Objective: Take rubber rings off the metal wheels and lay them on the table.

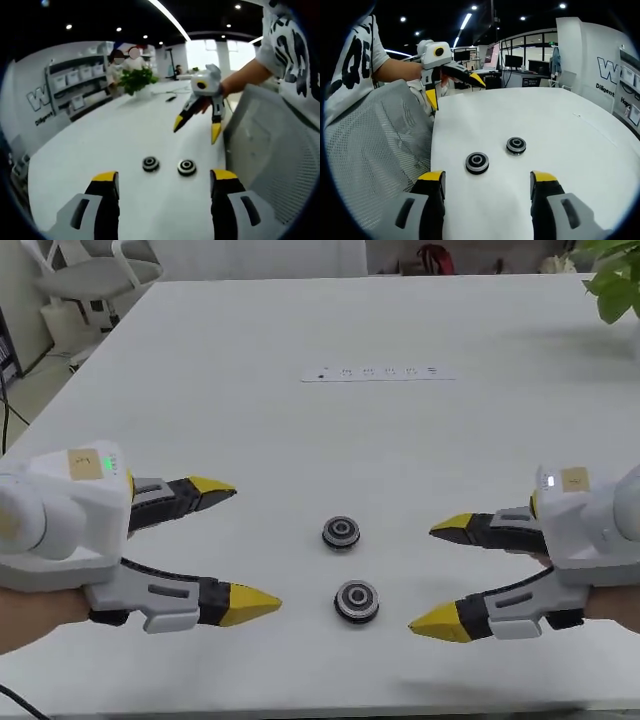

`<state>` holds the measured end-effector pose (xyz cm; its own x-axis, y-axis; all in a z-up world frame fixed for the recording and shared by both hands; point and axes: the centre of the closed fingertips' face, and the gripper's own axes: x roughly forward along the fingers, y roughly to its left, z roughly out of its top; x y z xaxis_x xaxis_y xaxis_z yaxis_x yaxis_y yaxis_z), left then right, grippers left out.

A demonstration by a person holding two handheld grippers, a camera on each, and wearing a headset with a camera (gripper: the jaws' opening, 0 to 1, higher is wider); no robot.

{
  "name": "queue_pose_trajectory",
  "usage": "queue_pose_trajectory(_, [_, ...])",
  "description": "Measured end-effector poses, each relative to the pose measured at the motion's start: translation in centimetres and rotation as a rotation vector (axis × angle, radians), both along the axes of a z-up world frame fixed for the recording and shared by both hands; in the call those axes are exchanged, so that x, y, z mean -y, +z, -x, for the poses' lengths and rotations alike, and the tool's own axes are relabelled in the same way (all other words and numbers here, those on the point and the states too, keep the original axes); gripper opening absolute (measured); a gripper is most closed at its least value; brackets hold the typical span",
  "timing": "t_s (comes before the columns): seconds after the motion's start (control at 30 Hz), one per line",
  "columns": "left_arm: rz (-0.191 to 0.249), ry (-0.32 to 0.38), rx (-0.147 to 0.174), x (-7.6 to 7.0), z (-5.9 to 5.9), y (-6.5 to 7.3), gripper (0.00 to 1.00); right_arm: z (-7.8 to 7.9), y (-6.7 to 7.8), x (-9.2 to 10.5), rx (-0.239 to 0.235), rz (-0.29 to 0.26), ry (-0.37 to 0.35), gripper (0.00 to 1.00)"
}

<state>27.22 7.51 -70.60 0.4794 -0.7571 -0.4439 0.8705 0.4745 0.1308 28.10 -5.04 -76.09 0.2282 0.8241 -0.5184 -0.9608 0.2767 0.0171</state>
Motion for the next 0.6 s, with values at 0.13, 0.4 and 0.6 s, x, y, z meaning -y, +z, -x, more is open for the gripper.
queue_pose_trajectory(0.13, [-0.005, -0.023, -0.007, 0.6, -0.3, -0.4, 0.75, -0.5, 0.0, -0.3, -0.009, -0.007, 0.008, 0.62])
queue_pose_trajectory(0.4, [-0.013, -0.070, -0.018, 1.8, -0.5, -0.9, 0.72, -0.1, -0.6, -1.2, -0.034, -0.015, 0.030, 0.58])
queue_pose_trajectory(0.6, [-0.009, -0.102, -0.026, 2.7, -0.5, -1.3, 0.65, 0.3, -1.4, -1.5, -0.050, -0.002, 0.053, 0.55])
